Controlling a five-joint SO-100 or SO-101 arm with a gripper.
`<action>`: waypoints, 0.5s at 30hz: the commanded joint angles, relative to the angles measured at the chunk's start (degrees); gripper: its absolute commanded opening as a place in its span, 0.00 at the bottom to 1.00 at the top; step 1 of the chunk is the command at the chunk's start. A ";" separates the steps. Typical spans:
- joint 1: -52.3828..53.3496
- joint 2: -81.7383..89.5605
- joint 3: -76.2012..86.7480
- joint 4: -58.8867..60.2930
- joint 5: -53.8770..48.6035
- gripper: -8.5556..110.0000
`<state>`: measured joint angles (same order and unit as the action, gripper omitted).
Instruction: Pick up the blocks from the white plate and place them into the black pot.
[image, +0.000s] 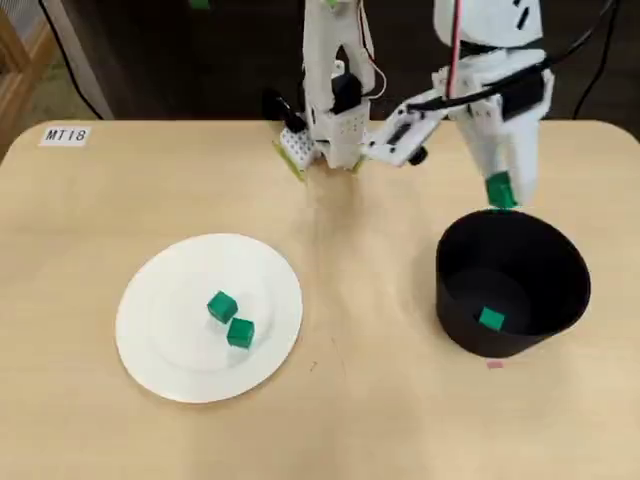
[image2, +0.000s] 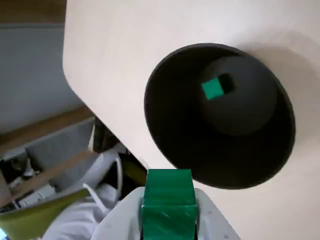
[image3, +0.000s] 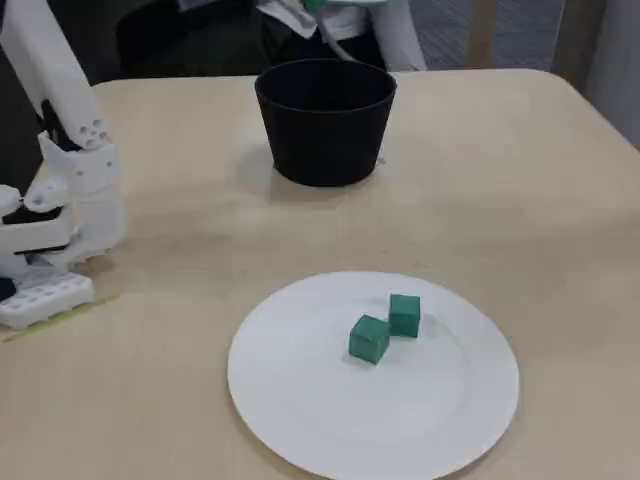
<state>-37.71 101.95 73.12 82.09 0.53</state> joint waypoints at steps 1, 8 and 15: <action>-1.76 1.58 3.43 -4.13 -1.58 0.05; -1.14 -5.71 6.94 -8.26 -3.78 0.05; 0.35 -10.99 6.42 -10.20 -5.19 0.05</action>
<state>-38.32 90.88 80.07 72.60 -4.22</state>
